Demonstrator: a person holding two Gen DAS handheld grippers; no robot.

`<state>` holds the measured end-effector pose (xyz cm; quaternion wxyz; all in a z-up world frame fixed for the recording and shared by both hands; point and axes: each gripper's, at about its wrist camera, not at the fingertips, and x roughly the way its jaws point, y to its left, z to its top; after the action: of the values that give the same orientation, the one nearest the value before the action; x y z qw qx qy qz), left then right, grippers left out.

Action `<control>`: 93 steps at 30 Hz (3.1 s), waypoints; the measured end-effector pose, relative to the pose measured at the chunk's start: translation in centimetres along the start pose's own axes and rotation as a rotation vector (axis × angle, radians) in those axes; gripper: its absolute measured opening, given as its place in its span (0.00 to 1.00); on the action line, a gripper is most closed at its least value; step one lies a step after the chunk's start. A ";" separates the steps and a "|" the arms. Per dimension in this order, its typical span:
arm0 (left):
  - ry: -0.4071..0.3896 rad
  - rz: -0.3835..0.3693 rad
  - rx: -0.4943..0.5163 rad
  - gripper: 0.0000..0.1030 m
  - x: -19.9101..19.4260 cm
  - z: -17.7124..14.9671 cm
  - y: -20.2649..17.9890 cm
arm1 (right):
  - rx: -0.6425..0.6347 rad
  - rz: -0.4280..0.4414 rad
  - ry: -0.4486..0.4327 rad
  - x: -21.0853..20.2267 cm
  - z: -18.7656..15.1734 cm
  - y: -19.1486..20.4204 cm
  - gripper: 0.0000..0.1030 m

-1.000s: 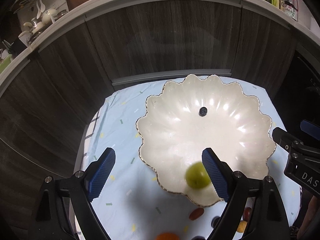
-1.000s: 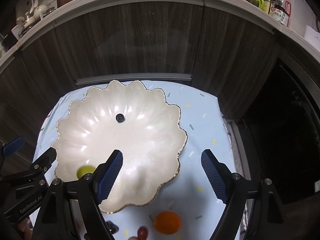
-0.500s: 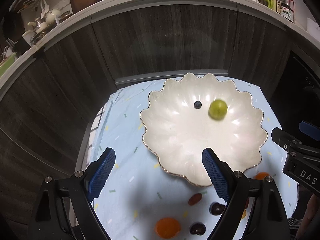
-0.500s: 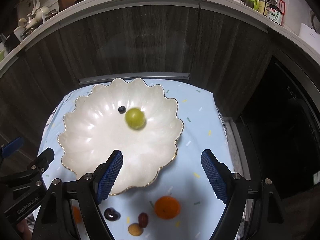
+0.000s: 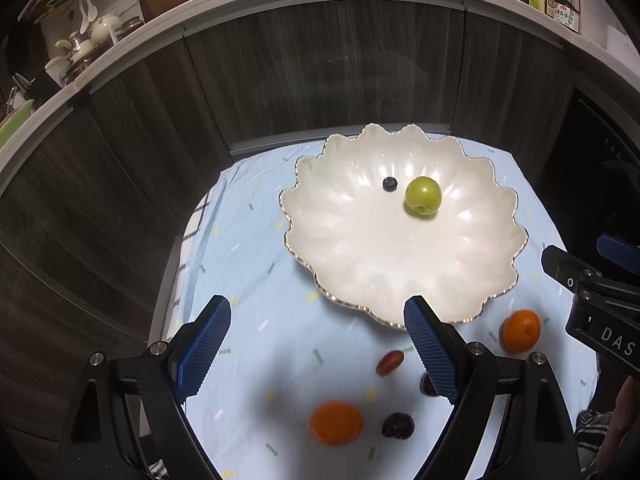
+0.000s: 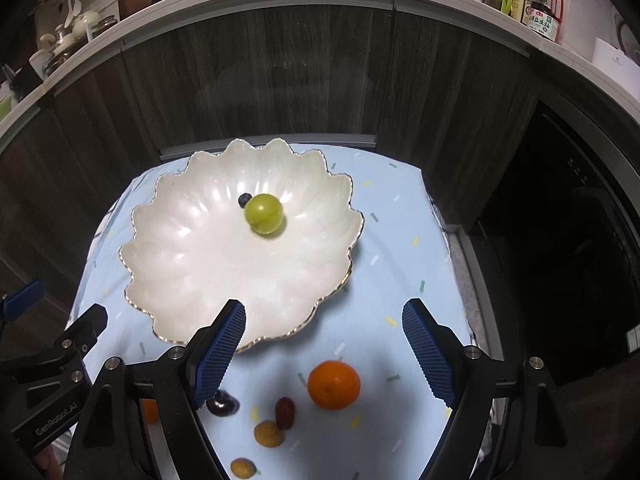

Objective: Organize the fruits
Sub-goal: 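Withdraw both tools from the bowl toward the remaining fruits, then close the left gripper on the mandarin while the right gripper closes on a longan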

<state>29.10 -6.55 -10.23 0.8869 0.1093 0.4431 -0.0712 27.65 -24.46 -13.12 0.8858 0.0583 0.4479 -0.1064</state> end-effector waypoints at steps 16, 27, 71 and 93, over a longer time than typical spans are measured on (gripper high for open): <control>0.025 -0.001 0.015 0.86 -0.6 -3.6 0.5 | -0.029 0.013 0.031 -0.6 -2.8 1.0 0.79; 0.056 -0.001 0.025 0.86 0.2 -5.7 1.0 | -0.034 0.019 0.064 -0.3 -5.3 2.0 0.79; 0.183 -0.088 0.022 0.81 5.6 -10.9 0.7 | -0.042 0.059 0.219 4.0 -10.7 3.7 0.67; 0.230 -0.160 0.036 0.48 7.3 -11.2 -0.2 | -0.027 0.124 0.272 6.1 -12.0 4.0 0.27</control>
<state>24.74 -4.08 -22.64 0.8196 0.0969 0.5478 -0.1369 22.80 -19.03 -25.10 0.8225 0.0879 0.5607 -0.0366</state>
